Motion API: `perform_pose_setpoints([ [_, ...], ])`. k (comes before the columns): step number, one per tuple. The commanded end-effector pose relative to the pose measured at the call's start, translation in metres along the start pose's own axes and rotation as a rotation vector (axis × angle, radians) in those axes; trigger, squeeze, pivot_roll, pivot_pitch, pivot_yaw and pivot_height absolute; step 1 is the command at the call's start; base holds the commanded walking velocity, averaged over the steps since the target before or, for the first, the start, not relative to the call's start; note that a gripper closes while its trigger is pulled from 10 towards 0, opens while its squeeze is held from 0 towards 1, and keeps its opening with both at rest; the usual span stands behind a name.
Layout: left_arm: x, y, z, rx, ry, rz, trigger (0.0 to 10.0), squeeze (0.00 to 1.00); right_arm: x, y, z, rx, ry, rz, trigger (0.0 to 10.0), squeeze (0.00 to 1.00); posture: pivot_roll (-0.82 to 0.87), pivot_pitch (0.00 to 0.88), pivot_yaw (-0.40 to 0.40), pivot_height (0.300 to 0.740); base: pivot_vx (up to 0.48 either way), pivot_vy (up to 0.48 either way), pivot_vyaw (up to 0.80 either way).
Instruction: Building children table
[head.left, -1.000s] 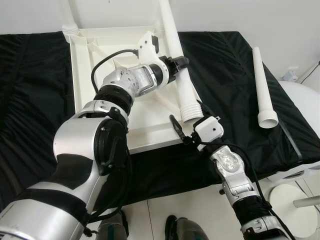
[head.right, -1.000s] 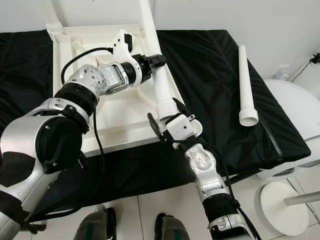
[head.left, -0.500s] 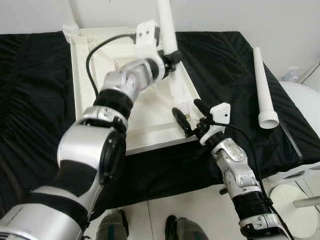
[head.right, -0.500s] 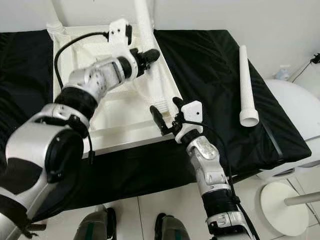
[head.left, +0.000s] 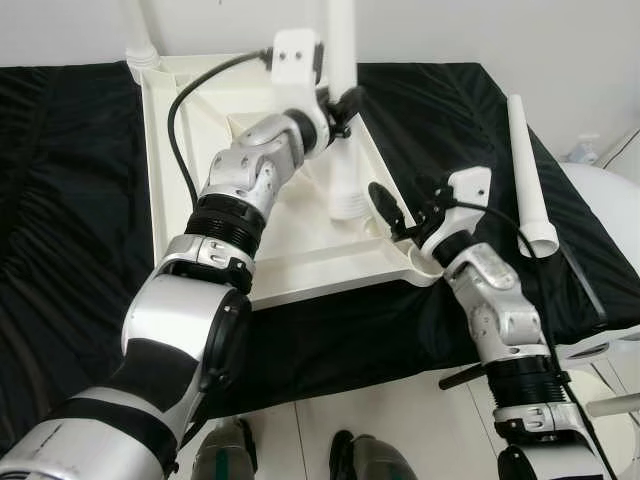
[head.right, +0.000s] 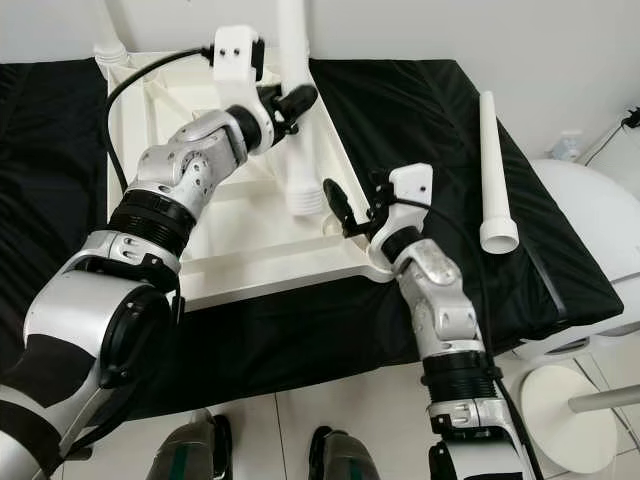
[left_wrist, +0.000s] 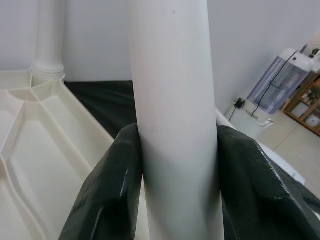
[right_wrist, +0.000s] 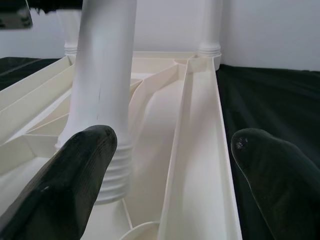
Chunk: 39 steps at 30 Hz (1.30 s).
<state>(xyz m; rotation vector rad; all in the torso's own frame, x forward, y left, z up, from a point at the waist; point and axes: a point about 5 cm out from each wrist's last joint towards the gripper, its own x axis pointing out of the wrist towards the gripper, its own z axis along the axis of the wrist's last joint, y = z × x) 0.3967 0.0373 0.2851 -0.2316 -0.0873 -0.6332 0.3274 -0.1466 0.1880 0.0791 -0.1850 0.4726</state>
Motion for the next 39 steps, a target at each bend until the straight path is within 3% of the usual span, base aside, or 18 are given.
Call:
perform_pose_setpoints([
  [1, -0.001, -0.022, 0.015, 0.037, -0.049, -0.221, 10.0, 0.0, 0.004, -0.001, 0.009, 0.006, -0.012, 0.028, 10.0, 0.0, 0.01, 0.068, -0.081, 0.74, 0.0, 0.0, 0.0],
  [4, -0.003, -0.028, 0.022, 0.061, -0.078, -0.231, 10.0, 0.0, 0.008, -0.002, 0.015, -0.003, -0.022, 0.04, 10.0, 0.0, 0.01, 0.066, -0.082, 0.74, 0.0, 0.0, 0.0],
  [13, -0.011, -0.044, 0.014, 0.142, -0.094, -0.246, 10.0, 0.0, 0.018, -0.004, 0.03, -0.014, -0.014, 0.071, 10.0, 0.0, 0.02, 0.069, -0.09, 0.74, 0.0, 0.0, 0.0],
  [26, -0.015, -0.055, 0.008, 0.179, -0.092, -0.244, 10.0, 0.0, 0.022, 0.002, 0.037, 0.033, 0.009, 0.15, 10.0, 0.0, 0.02, 0.079, -0.095, 0.74, 0.0, 0.0, 0.0],
  [33, -0.013, -0.052, 0.006, 0.202, -0.082, -0.23, 10.0, 0.0, 0.02, 0.01, 0.039, 0.097, 0.016, 0.218, 10.0, 0.0, 0.02, 0.082, -0.094, 0.74, 0.0, 0.0, 0.0],
  [35, -0.012, -0.043, 0.004, 0.224, -0.064, -0.207, 10.0, 0.0, 0.015, 0.008, 0.039, 0.111, 0.023, 0.241, 10.0, 0.0, 0.02, 0.089, -0.088, 0.74, 0.0, 0.0, 0.0],
  [39, -0.013, -0.04, 0.006, 0.234, -0.063, -0.203, 10.0, 0.0, 0.01, 0.007, 0.04, 0.136, 0.026, 0.272, 10.0, 0.0, 0.02, 0.093, -0.087, 0.74, 0.0, 0.0, 0.0],
])
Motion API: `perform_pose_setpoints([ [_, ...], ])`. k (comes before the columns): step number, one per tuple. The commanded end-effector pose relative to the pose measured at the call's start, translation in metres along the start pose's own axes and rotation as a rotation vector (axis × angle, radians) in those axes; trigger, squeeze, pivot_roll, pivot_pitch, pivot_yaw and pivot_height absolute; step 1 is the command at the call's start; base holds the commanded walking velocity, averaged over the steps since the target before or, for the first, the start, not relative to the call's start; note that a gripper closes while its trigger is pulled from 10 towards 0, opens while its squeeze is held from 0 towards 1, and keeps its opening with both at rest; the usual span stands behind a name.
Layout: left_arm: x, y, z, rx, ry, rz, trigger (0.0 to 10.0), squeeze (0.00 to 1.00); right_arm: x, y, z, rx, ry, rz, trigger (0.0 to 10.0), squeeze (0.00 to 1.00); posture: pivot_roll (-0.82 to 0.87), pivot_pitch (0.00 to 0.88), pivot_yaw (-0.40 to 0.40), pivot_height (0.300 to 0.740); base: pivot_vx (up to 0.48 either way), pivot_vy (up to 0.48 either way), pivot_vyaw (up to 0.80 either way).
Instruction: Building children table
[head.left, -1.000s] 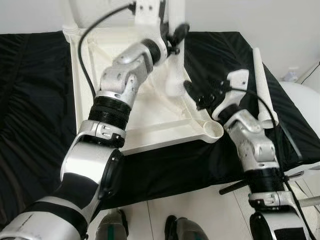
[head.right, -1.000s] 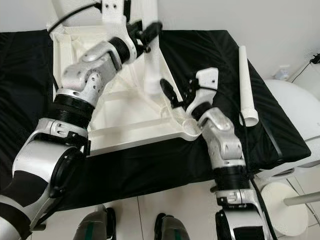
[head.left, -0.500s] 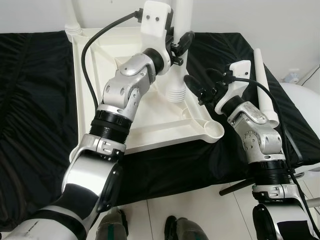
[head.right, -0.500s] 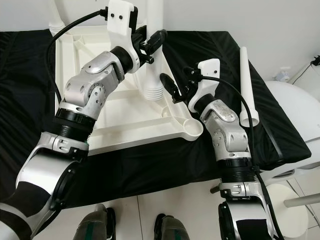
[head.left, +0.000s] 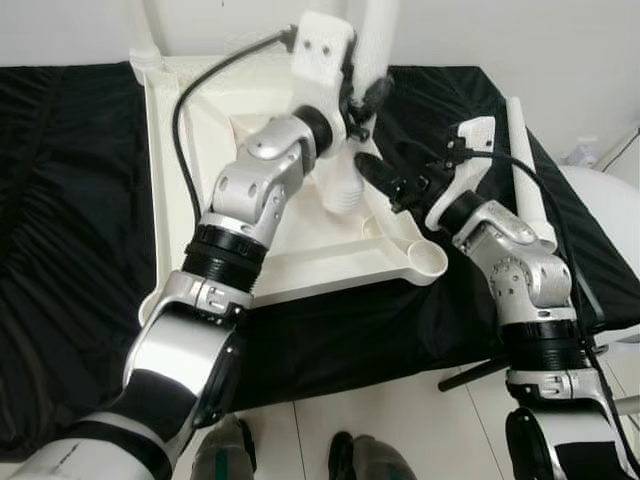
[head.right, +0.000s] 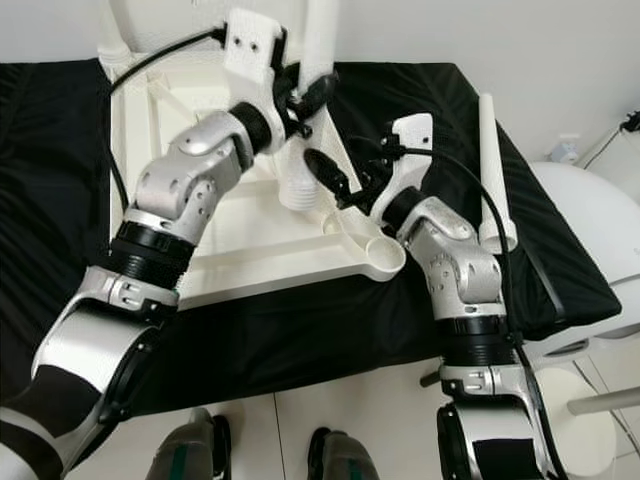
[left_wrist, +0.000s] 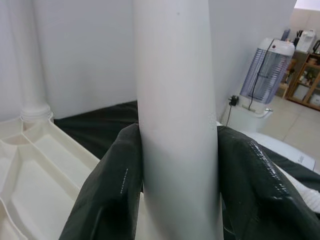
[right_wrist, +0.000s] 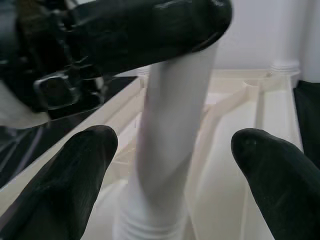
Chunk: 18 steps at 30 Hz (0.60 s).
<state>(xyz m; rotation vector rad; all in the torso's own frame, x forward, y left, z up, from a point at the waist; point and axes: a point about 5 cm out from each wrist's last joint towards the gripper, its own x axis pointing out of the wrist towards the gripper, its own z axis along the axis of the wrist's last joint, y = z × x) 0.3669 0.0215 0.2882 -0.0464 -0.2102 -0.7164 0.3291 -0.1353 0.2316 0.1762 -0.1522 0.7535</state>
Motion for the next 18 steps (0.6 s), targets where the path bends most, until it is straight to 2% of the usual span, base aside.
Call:
perform_pose_setpoints([
  [1, 0.003, -0.008, 0.008, 0.031, -0.023, -0.099, 10.0, 0.0, -0.006, -0.002, -0.001, 0.013, 0.011, 0.005, 10.0, 0.0, 0.02, 0.094, -0.086, 0.74, 0.0, 0.0, 0.0],
  [12, 0.003, -0.005, 0.013, 0.037, -0.035, -0.091, 10.0, 0.0, -0.008, -0.002, -0.004, 0.026, 0.041, 0.013, 10.0, 0.0, 0.02, 0.097, -0.085, 0.74, 0.0, 0.0, 0.0],
  [18, 0.004, -0.014, 0.019, 0.052, -0.059, -0.113, 10.0, 0.0, -0.001, -0.003, -0.006, 0.039, 0.049, 0.007, 10.0, 0.0, 0.02, 0.098, -0.086, 0.74, 0.0, 0.0, 0.0],
])
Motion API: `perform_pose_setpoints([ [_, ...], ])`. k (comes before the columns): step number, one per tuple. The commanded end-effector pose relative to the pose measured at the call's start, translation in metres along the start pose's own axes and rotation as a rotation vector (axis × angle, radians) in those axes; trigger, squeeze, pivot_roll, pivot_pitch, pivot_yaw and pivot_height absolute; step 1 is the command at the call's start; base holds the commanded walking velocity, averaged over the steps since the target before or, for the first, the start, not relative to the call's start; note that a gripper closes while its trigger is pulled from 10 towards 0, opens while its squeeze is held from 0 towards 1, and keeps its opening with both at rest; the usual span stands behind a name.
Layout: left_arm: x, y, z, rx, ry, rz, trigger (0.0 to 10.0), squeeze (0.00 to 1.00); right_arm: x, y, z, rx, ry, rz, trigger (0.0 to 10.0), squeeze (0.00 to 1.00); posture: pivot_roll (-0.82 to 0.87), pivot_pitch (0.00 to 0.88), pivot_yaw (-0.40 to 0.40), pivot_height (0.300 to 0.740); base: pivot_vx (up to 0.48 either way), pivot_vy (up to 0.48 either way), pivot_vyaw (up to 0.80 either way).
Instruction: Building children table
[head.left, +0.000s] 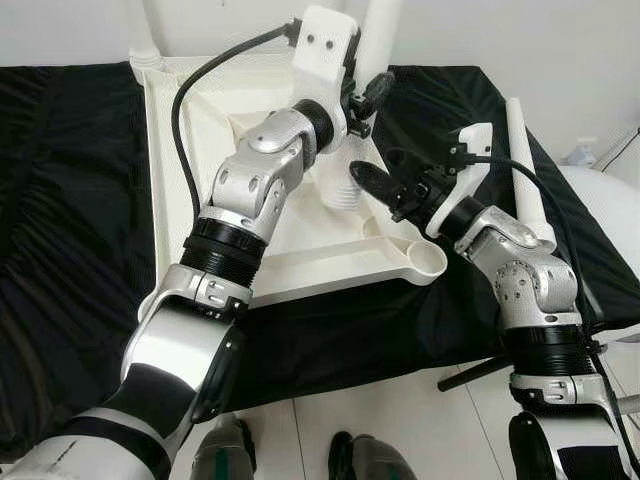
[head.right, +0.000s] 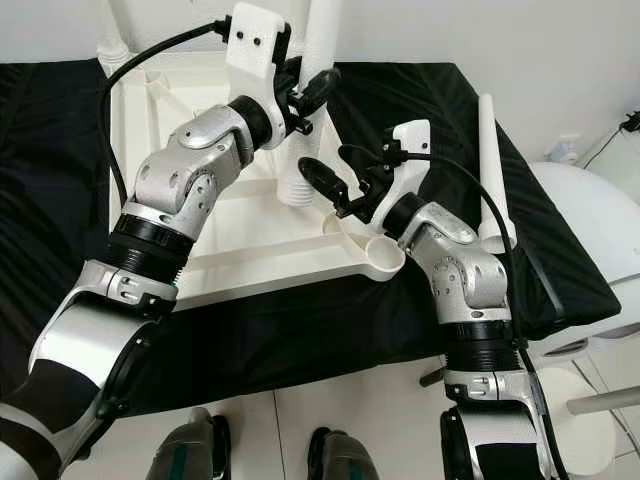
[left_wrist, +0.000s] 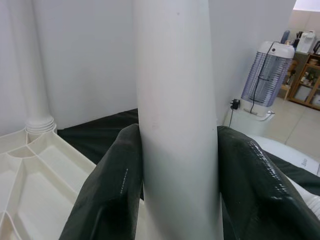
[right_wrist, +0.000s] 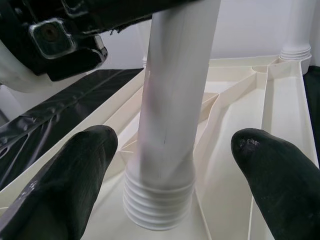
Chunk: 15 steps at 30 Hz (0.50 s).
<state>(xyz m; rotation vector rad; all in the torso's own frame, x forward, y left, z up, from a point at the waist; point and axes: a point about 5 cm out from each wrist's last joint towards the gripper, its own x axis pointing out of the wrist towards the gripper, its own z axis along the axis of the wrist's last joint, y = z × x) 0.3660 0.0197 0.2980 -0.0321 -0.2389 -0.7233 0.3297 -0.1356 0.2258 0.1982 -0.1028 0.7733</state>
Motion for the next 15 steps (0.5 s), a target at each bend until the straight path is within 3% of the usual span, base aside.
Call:
perform_pose_setpoints([
  [1, 0.002, -0.012, 0.009, 0.029, -0.039, -0.104, 10.0, 0.0, 0.0, -0.002, 0.0, 0.001, 0.012, -0.007, 10.0, 0.0, 0.02, 0.098, -0.086, 0.74, 0.0, 0.0, 0.0],
  [15, 0.001, -0.031, 0.007, 0.034, -0.048, -0.153, 10.0, 0.0, 0.022, -0.008, 0.008, -0.019, -0.01, -0.015, 10.0, 0.0, 0.02, 0.096, -0.096, 0.74, 0.0, 0.0, 0.0],
])
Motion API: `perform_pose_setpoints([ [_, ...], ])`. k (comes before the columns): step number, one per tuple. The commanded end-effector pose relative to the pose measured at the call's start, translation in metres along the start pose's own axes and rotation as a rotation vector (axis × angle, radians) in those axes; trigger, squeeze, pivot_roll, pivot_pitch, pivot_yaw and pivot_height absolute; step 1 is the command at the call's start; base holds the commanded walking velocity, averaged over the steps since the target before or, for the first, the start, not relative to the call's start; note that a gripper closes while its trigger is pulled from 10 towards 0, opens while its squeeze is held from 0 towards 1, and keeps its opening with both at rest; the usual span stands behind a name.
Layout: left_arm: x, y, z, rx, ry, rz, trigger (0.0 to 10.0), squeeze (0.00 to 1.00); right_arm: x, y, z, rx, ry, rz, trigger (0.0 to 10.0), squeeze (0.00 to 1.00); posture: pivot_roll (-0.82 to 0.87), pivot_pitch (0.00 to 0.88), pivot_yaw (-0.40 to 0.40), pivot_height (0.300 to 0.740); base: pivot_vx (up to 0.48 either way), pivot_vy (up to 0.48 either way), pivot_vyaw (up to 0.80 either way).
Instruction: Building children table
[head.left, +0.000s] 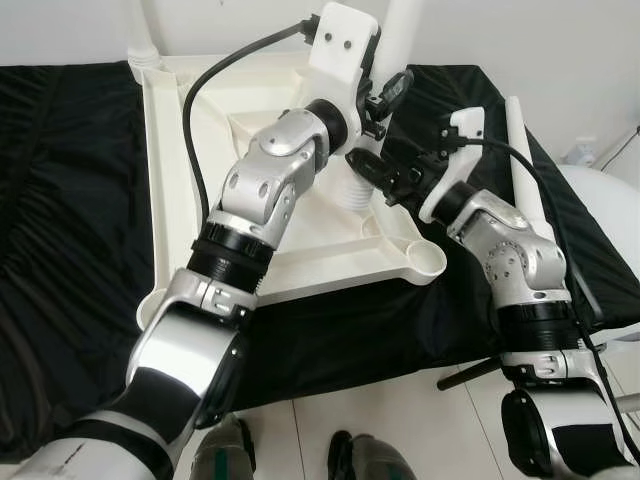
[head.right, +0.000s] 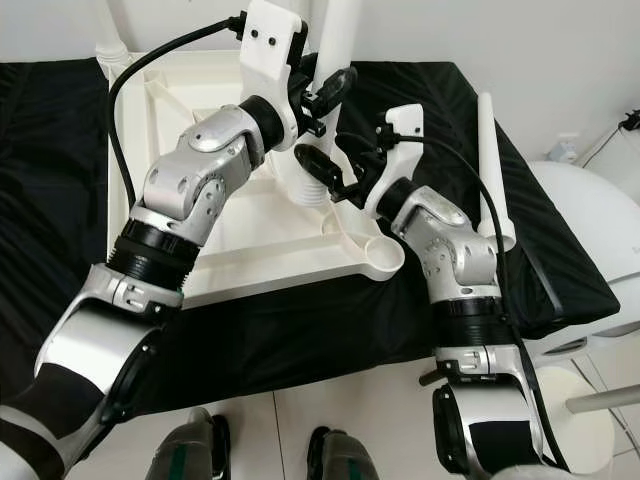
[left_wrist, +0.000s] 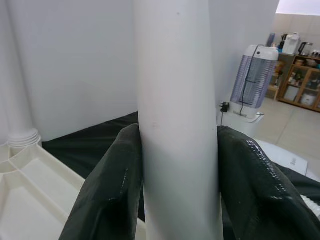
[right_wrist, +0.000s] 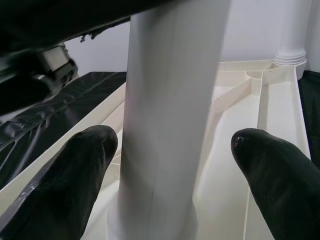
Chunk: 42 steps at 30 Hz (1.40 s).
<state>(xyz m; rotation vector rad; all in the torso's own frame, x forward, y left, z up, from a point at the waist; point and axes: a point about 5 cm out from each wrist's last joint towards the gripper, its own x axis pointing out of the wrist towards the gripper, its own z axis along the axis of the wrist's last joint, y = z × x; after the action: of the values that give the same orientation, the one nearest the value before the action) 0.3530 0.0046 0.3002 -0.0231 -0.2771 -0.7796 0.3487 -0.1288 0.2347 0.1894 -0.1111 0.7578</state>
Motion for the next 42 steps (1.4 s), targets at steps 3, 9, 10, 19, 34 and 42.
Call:
perform_pose_setpoints([
  [3, 0.001, -0.013, 0.003, 0.02, -0.013, -0.098, 10.0, 0.0, 0.005, -0.001, 0.004, -0.008, -0.008, 0.001, 10.0, 0.0, 0.02, 0.096, -0.097, 0.74, 0.0, 0.0, 0.0],
  [9, 0.001, -0.016, 0.003, 0.016, -0.014, -0.104, 10.0, 0.0, 0.008, -0.003, 0.004, -0.004, -0.006, 0.0, 4.7, 0.0, 0.02, 0.096, -0.098, 0.74, 0.0, 0.0, 0.0],
  [10, 0.001, -0.016, 0.003, 0.016, -0.015, -0.106, 10.0, 0.0, 0.008, -0.004, 0.004, 0.0, -0.005, -0.003, 2.7, 0.0, 0.02, 0.095, -0.098, 0.74, 0.0, 0.0, 0.0],
  [19, 0.001, -0.02, 0.001, 0.021, -0.012, -0.12, 10.0, 0.0, 0.011, -0.008, 0.003, 0.017, -0.005, -0.023, 0.0, 0.0, 0.02, 0.093, -0.098, 0.74, 0.0, 0.0, 0.0],
  [34, -0.006, -0.035, 0.002, 0.009, -0.003, -0.258, 10.0, 1.0, 0.013, -0.016, 0.005, 0.025, -0.028, -0.073, 10.0, 0.0, 0.02, 0.087, -0.102, 0.74, 0.0, 0.0, 0.0],
  [42, -0.015, -0.036, 0.007, 0.046, 0.028, -0.333, 10.0, 0.0, 0.013, -0.02, 0.008, 0.011, -0.067, -0.106, 10.0, 0.0, 0.03, 0.08, -0.099, 0.74, 0.0, 0.0, 0.0],
])
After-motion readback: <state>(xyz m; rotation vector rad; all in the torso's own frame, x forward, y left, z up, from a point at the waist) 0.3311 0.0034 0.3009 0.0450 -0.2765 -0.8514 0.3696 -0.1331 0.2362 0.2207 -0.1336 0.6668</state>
